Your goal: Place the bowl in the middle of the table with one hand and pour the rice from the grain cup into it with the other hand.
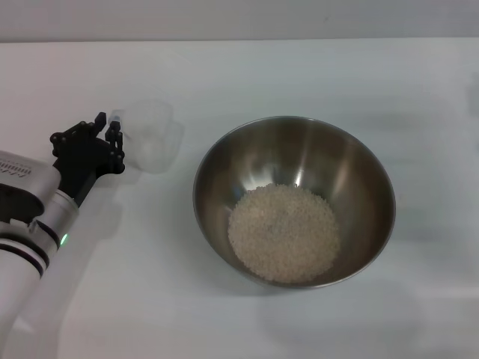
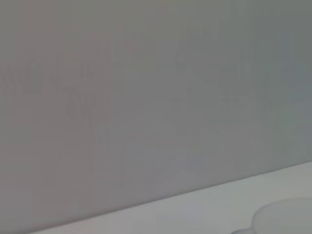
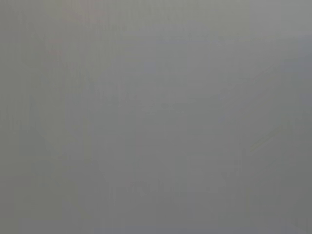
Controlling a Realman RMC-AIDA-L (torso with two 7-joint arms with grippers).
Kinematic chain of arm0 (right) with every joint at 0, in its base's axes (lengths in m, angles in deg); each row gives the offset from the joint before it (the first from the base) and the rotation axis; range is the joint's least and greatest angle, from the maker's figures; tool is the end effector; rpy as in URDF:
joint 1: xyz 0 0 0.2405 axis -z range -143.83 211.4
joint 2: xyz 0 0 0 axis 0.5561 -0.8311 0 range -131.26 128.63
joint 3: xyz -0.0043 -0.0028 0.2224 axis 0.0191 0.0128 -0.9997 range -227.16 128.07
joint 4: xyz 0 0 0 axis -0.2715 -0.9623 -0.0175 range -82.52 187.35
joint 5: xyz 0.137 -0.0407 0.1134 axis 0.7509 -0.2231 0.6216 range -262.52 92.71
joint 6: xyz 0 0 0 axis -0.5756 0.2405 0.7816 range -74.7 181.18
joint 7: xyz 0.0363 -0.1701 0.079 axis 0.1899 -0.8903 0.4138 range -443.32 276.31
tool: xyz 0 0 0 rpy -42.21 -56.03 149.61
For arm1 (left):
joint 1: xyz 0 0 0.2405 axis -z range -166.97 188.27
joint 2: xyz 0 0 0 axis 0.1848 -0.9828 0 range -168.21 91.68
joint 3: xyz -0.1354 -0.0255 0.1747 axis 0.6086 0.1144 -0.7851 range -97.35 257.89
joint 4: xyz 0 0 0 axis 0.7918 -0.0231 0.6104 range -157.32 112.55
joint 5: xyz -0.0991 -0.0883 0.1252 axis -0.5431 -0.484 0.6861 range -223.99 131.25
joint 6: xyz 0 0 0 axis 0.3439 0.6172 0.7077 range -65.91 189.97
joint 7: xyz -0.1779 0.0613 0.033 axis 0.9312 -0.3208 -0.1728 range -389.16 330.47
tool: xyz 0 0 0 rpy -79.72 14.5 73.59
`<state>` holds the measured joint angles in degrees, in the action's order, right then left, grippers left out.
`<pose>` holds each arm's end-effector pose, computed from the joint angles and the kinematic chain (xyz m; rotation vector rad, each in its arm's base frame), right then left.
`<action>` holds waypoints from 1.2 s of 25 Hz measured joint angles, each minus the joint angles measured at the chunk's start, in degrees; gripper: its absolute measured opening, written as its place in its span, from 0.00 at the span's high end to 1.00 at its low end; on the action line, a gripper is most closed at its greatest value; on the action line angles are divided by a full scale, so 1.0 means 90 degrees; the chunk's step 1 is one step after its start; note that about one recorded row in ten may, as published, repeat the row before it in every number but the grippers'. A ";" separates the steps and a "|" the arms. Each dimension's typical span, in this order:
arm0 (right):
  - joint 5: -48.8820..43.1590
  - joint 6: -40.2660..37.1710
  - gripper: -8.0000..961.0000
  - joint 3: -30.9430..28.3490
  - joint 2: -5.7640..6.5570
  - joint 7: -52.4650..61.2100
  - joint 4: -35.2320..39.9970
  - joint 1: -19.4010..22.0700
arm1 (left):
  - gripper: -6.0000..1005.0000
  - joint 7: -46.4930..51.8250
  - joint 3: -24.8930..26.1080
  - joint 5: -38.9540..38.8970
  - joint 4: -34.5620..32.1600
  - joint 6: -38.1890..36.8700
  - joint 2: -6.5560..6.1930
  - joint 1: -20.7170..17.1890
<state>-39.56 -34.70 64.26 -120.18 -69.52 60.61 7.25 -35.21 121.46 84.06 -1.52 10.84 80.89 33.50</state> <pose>0.2421 0.3456 0.1043 -1.2325 0.3330 1.0385 -0.2616 0.3441 -0.0535 -1.8503 -0.5097 -0.4858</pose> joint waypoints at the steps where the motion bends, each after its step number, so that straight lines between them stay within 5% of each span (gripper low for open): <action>1: -0.0003 0.0010 0.45 0.0000 0.0001 0.0000 0.0006 -0.0007 | 0.82 0.0252 -0.0001 0.0000 -0.0022 0.0002 -0.0004 -0.0037; 6: -0.0007 0.0138 0.45 0.0000 0.0010 0.0000 -0.0002 -0.0044 | 0.82 0.0605 0.0015 0.0000 -0.0084 -0.0036 -0.0017 -0.0136; 18: -0.0043 0.0445 0.45 -0.0001 0.0011 -0.0079 -0.0074 -0.0013 | 0.46 0.0651 0.0009 0.0000 -0.0069 -0.0693 -0.0017 -0.0675; 23: -0.0913 0.0785 0.45 0.0009 -0.0026 -0.0083 -0.0109 0.0145 | 0.46 0.0886 -0.0261 0.0021 -0.0002 -0.2443 -0.0001 -0.1248; 30: -0.1949 0.0781 0.45 0.0010 -0.0059 -0.0084 -0.0084 0.0300 | 0.46 0.1064 -0.0528 0.0043 0.0021 -0.2981 -0.0003 -0.1070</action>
